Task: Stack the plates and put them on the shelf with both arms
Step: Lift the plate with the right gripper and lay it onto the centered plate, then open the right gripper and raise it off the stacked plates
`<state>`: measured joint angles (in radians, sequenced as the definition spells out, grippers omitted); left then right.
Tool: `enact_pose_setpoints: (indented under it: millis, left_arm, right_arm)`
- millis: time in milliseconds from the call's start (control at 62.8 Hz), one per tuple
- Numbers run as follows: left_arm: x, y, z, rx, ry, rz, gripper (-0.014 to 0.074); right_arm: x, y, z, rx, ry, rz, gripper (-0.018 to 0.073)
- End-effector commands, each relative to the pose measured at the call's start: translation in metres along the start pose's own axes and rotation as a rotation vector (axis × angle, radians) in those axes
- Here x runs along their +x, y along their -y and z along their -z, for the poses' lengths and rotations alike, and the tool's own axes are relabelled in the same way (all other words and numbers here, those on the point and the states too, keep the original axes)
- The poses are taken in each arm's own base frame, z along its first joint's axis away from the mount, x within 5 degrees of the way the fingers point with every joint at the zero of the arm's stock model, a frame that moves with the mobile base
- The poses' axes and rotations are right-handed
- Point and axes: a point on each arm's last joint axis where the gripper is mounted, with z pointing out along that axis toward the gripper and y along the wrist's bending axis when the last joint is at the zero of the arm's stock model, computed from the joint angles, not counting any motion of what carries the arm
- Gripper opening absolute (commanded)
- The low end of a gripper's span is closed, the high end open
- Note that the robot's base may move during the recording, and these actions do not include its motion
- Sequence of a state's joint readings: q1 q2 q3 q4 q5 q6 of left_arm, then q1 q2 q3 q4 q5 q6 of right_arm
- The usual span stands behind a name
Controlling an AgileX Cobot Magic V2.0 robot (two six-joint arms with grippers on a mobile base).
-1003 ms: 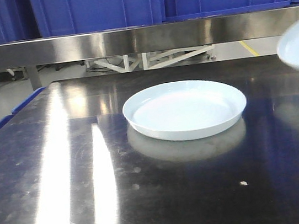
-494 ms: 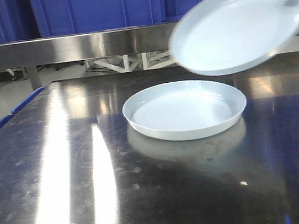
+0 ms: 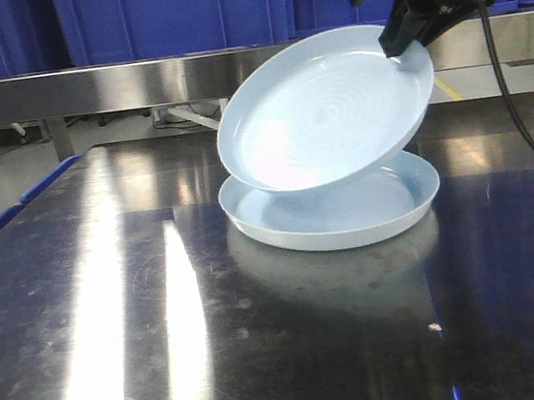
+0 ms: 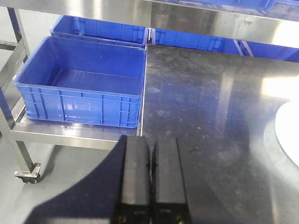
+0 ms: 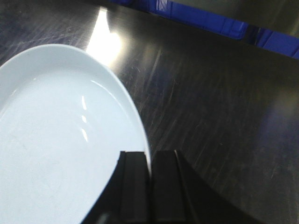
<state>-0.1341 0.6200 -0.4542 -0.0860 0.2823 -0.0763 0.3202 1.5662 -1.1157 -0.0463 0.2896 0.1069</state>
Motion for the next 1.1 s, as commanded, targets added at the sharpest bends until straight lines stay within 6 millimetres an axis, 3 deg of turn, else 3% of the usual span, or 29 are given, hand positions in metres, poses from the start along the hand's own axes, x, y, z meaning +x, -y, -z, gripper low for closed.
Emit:
enact_pose_setpoints:
  millis: [0, 319, 494, 589, 1083]
  left_arm:
    - [-0.016, 0.002, 0.003, 0.013, 0.107, 0.012, 0.0092]
    - [-0.016, 0.002, 0.003, 0.013, 0.107, 0.012, 0.0092]
    - [-0.016, 0.002, 0.003, 0.013, 0.107, 0.012, 0.0092]
    - [-0.016, 0.002, 0.003, 0.013, 0.107, 0.012, 0.0092]
    - [-0.016, 0.002, 0.003, 0.013, 0.107, 0.012, 0.0092]
  right_arm:
    - [-0.026, -0.001, 0.016, -0.011, 0.147, 0.007, 0.0048]
    - [-0.024, -0.001, 0.014, -0.010, 0.131, 0.007, 0.0080]
    - [-0.021, -0.001, 0.013, -0.007, 0.107, 0.007, 0.0369]
    - [-0.021, -0.001, 0.012, -0.007, 0.103, 0.007, 0.0452]
    - [-0.013, 0.000, 0.010, 0.001, 0.021, 0.007, 0.0455]
